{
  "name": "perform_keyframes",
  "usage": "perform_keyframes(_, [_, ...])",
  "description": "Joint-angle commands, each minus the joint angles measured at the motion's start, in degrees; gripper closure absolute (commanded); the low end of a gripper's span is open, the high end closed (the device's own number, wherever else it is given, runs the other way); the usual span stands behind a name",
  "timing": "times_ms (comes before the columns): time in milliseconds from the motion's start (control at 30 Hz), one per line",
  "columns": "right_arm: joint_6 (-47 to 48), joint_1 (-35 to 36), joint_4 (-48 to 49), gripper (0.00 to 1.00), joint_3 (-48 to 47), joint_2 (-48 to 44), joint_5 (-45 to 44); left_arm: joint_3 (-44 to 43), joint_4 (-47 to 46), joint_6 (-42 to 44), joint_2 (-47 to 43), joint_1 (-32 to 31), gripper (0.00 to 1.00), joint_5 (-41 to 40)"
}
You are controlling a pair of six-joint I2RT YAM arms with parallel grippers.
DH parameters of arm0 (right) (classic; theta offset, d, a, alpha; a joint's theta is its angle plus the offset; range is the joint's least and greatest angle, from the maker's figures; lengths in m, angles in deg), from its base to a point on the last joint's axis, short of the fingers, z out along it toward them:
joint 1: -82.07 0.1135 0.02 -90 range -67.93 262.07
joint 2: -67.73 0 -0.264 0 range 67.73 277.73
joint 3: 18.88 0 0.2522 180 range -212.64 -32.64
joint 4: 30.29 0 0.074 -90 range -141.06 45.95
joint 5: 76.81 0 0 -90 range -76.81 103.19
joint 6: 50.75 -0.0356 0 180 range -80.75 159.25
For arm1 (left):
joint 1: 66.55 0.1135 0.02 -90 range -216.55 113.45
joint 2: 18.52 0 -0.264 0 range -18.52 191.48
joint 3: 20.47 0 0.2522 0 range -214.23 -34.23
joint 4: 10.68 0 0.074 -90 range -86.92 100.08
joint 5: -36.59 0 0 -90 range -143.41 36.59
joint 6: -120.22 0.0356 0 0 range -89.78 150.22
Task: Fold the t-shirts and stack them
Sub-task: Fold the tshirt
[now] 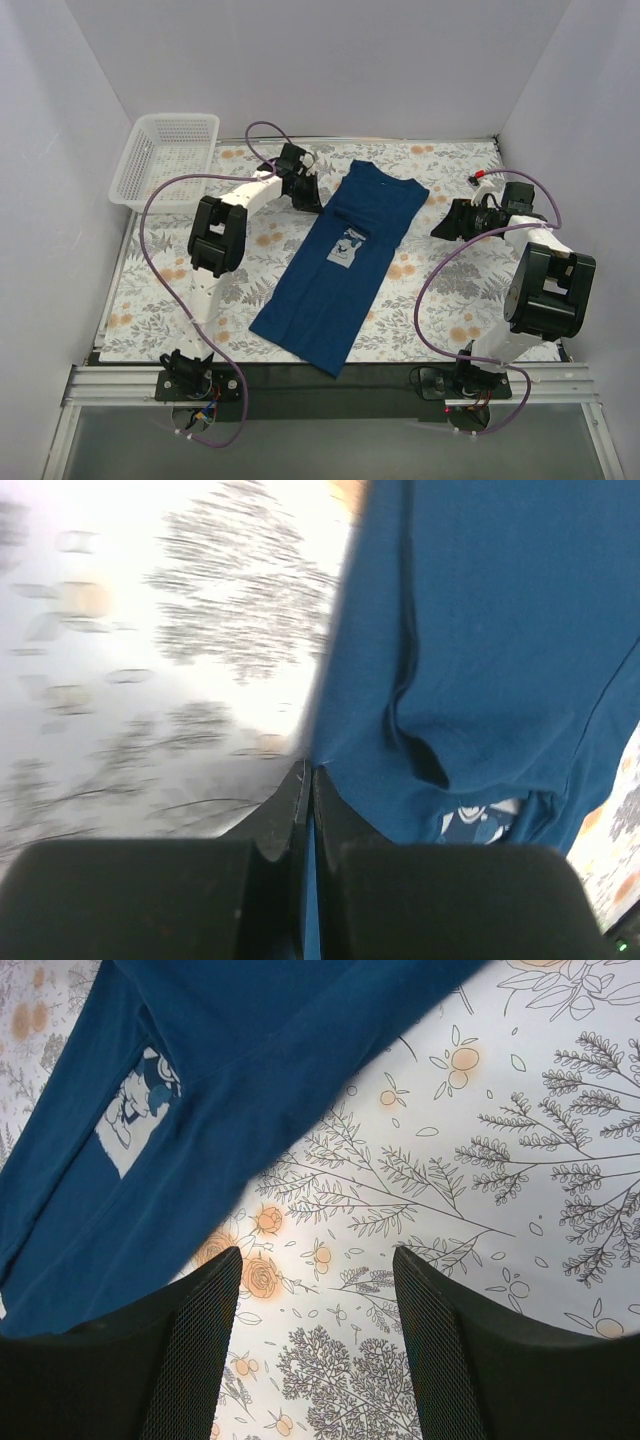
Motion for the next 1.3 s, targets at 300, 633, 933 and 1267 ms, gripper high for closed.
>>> perform_keyframes(300, [0.9, -0.4, 0.9, 0.42, -0.4, -0.4, 0.9, 18.1, -3.9, -3.6, -9.0, 16.3, 1.00, -4.3])
perform_keyframes(633, [-0.2, 10.3, -1.0, 0.40, -14.1, 12.1, 2.0, 21.6, -8.2, -2.0, -19.4, 16.6, 0.44, 5.4])
perform_keyframes(933, [-20.0, 23.8, 0.5, 0.38, -42.6, 36.0, -6.0, 42.2, -16.8, -1.2, -48.2, 16.6, 0.30, -1.2])
perform_keyframes(1267, [-32.4, 27.8, 8.0, 0.42, -52.6, 46.3, -11.1, 68.0, -19.9, -6.2, -80.6, 18.1, 0.24, 0.1])
